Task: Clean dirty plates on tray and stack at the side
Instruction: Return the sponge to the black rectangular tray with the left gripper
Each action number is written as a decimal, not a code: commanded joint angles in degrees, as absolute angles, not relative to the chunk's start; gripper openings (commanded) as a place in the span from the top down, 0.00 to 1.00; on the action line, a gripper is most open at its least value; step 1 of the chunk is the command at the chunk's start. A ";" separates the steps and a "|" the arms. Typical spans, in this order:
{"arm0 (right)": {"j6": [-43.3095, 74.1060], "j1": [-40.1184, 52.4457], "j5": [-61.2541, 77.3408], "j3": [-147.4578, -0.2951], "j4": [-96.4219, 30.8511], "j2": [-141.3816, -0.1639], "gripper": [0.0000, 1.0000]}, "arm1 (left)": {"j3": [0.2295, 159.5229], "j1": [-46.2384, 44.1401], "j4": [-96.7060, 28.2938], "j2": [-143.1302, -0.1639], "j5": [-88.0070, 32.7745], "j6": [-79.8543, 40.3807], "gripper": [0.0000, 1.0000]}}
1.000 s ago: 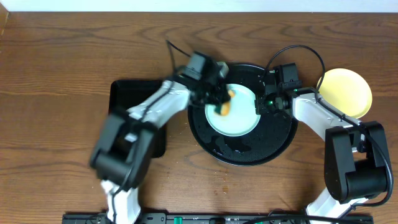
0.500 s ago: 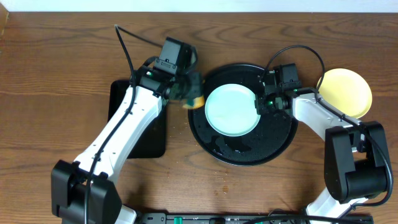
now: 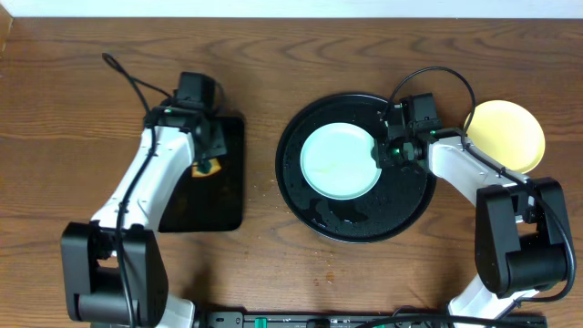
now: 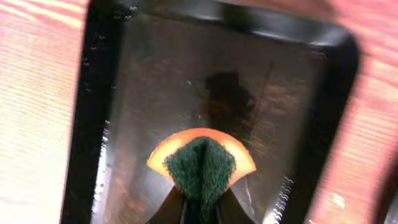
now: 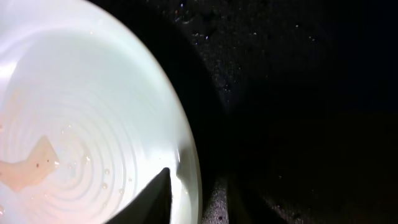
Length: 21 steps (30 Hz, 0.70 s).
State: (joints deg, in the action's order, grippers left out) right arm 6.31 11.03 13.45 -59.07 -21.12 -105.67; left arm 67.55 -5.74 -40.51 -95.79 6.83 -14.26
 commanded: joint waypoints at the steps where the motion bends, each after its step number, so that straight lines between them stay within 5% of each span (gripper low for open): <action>1: 6.13 11.70 13.54 -58.61 -21.10 -105.01 0.70 | 65.30 -3.25 -37.95 -97.73 8.21 -12.05 0.92; 10: 6.13 11.70 13.54 -58.61 -21.04 -105.01 0.69 | 61.19 -1.89 -27.59 -104.81 8.23 -8.49 0.88; 12: 6.11 11.70 13.54 -58.61 -21.10 -105.01 0.68 | 61.19 -1.83 -25.80 -105.56 8.23 -7.49 0.71; 14: 6.11 11.70 13.52 -58.59 -21.10 -105.01 0.69 | 61.19 -1.83 -25.06 -105.60 8.21 -7.53 0.27; 15: 6.11 11.70 13.52 -58.59 -21.08 -105.01 0.69 | 61.19 -1.83 -24.99 -105.56 8.21 -7.53 0.19; 21: 5.56 11.77 13.52 -58.54 -21.28 -105.03 0.72 | 61.19 -1.83 -24.97 -105.56 8.21 -7.53 0.16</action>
State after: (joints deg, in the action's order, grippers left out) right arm 6.31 11.03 13.45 -59.07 -21.17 -105.67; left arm 61.12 -1.98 -24.97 -105.58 7.70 -8.69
